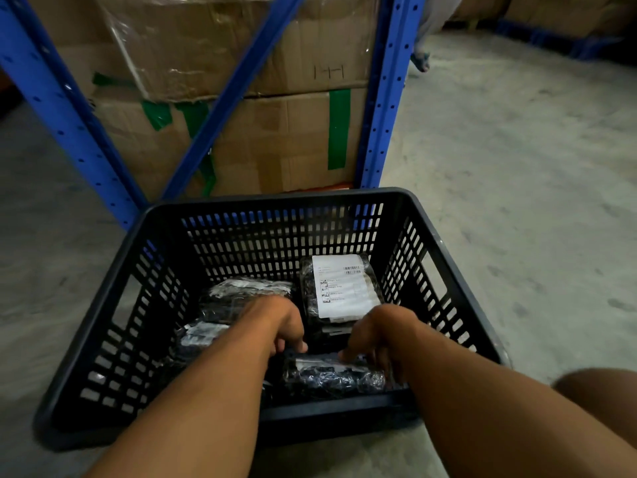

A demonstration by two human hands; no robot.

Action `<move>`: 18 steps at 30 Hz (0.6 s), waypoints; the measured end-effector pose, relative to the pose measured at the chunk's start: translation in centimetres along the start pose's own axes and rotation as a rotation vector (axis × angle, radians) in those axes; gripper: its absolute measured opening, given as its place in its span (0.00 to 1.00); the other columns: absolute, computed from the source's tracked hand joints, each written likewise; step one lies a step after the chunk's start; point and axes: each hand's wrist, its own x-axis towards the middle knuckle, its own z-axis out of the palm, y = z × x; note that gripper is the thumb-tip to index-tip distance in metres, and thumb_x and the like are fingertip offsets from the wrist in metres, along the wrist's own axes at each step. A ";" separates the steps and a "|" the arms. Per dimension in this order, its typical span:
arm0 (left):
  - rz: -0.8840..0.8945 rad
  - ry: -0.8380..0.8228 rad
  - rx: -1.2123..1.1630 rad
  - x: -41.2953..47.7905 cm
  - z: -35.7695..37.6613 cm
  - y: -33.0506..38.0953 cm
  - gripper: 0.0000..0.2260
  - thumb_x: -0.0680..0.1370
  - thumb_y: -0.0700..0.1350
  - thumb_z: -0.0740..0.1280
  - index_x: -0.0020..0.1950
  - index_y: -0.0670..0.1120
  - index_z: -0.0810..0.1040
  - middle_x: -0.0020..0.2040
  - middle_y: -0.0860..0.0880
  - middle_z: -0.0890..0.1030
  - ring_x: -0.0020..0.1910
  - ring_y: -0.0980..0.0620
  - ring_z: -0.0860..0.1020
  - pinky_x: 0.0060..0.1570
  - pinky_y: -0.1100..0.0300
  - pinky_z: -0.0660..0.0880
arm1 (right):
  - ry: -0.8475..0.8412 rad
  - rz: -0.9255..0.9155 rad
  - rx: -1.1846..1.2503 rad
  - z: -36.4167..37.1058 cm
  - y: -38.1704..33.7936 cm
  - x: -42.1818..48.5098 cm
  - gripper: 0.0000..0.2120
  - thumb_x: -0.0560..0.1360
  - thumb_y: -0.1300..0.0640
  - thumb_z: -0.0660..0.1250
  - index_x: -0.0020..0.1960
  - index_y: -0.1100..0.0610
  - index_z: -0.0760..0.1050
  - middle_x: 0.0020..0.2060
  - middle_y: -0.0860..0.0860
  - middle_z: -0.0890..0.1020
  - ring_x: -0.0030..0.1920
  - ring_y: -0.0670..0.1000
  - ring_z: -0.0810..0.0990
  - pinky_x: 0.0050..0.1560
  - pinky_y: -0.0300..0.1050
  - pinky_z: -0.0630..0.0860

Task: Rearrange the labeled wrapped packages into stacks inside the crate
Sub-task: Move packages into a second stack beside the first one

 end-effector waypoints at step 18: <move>0.453 -0.161 -0.899 -2.7 -6.6 -4.3 0.25 0.53 0.52 0.83 0.44 0.41 0.82 0.37 0.48 0.76 0.31 0.56 0.69 0.25 0.66 0.71 | 0.000 -0.254 0.692 -6.5 2.4 -6.2 0.41 0.65 0.18 0.49 0.34 0.57 0.74 0.28 0.53 0.76 0.25 0.48 0.71 0.31 0.37 0.70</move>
